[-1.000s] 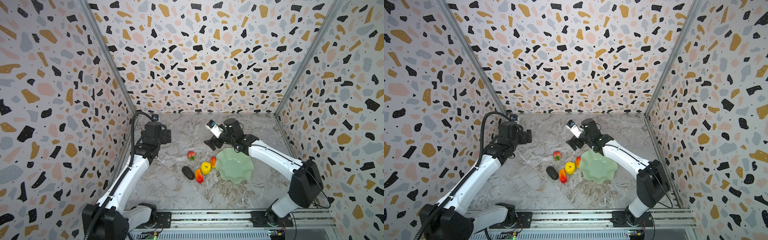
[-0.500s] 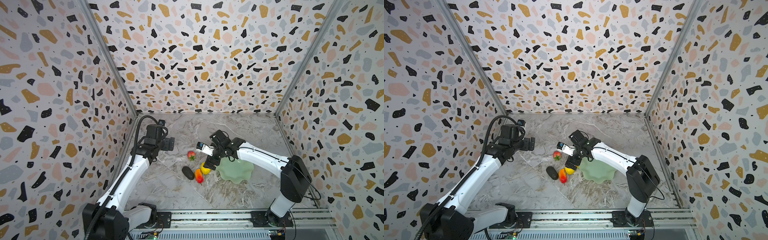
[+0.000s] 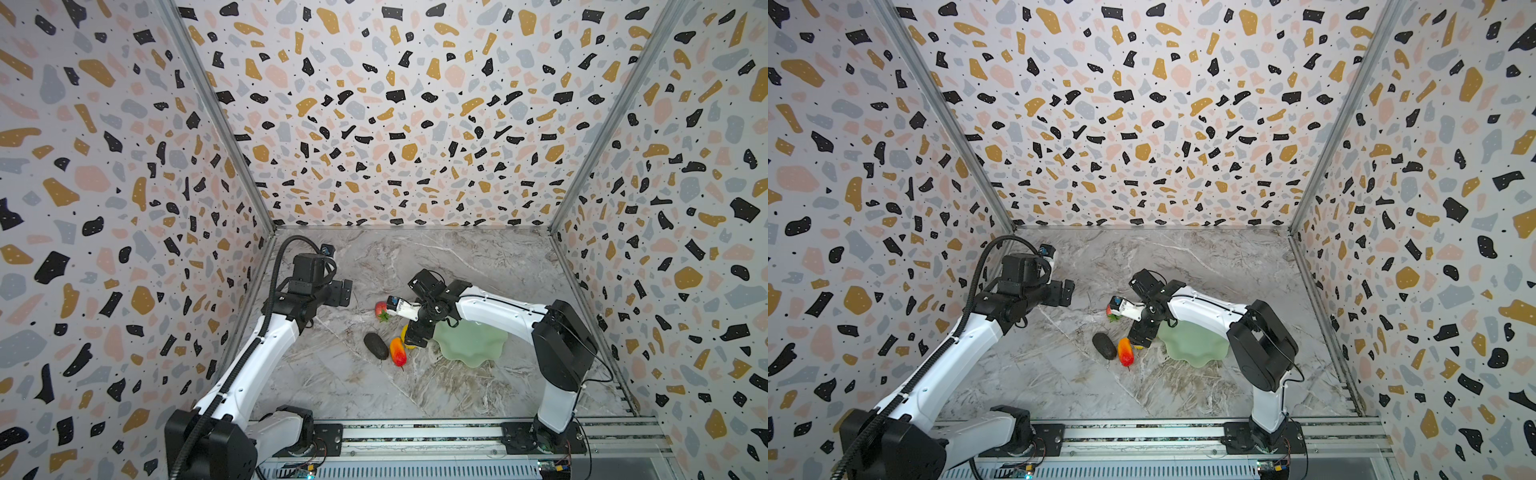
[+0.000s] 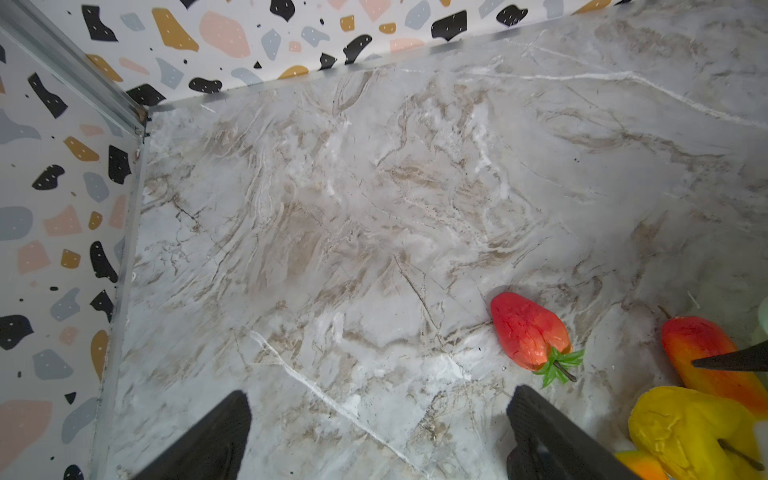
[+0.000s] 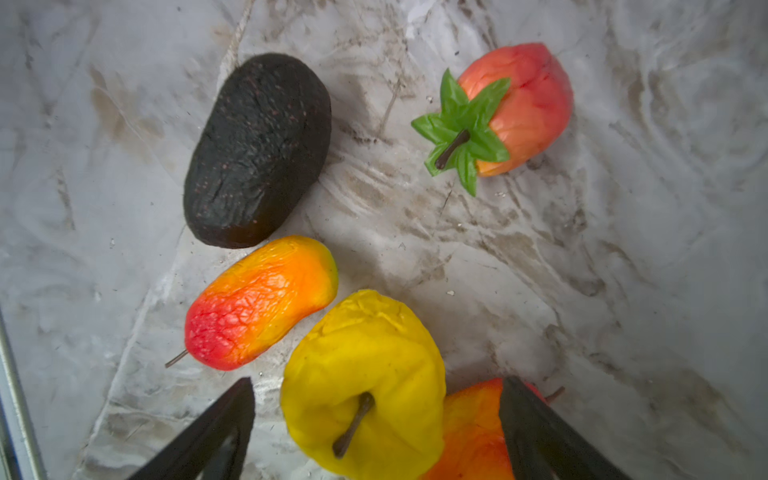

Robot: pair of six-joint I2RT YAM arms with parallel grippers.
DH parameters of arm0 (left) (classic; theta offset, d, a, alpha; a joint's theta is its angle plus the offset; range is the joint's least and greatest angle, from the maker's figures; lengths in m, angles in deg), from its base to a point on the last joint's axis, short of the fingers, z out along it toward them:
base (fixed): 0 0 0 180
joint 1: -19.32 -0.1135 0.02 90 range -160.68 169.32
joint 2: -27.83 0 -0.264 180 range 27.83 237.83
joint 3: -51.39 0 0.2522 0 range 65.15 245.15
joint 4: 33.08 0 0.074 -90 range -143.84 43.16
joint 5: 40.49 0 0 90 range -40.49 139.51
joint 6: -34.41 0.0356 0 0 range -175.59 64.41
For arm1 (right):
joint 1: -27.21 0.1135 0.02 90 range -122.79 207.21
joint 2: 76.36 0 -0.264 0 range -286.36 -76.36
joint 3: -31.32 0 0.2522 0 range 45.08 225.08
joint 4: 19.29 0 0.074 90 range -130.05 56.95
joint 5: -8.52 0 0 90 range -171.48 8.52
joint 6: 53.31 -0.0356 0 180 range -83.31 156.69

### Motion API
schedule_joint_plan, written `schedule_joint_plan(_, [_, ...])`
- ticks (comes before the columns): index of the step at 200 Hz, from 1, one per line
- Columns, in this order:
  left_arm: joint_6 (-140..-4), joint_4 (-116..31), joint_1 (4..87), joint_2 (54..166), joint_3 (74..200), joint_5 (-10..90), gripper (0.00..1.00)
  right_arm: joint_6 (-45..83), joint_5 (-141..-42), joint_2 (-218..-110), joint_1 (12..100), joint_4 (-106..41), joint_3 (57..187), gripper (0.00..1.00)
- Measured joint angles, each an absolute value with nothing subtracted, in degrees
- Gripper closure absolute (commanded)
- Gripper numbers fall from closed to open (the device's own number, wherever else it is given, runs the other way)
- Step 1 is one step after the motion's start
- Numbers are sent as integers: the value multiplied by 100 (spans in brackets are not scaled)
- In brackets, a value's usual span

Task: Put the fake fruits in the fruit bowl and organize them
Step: 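Carry the yellow pear into the green bowl and open the right gripper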

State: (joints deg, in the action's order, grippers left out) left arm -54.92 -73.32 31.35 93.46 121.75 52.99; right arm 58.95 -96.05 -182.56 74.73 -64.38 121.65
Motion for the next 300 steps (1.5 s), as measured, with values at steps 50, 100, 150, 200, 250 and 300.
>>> schedule_joint_plan(50, [-5468, -7201, 3135, 9131, 12166, 5282, 0, 5925, -9585, -18474, 7473, -6434, 12172, 48])
schedule_joint_plan(100, [-5466, -7179, 3135, 9199, 12123, 5304, 0, 5925, -9620, -18278, 7473, -6425, 12187, 70])
schedule_joint_plan(150, [-5448, -7181, 3133, 9311, 12123, 5354, 0, 5840, -9353, -17023, 7364, -6414, 12399, 81])
schedule_joint_plan(200, [-5446, -7153, 3116, 9151, 12057, 5343, 0, 5047, -8601, -15830, 6416, -6213, 12039, 82])
schedule_joint_plan(250, [-5448, -7076, 3111, 8904, 11970, 5295, 0, 4231, -8027, -15823, 5944, -6572, 11337, 81])
schedule_joint_plan(300, [-5448, -7076, 3111, 8950, 11970, 5295, 1, 3853, -8018, -15956, 5972, -6836, 10605, 81])
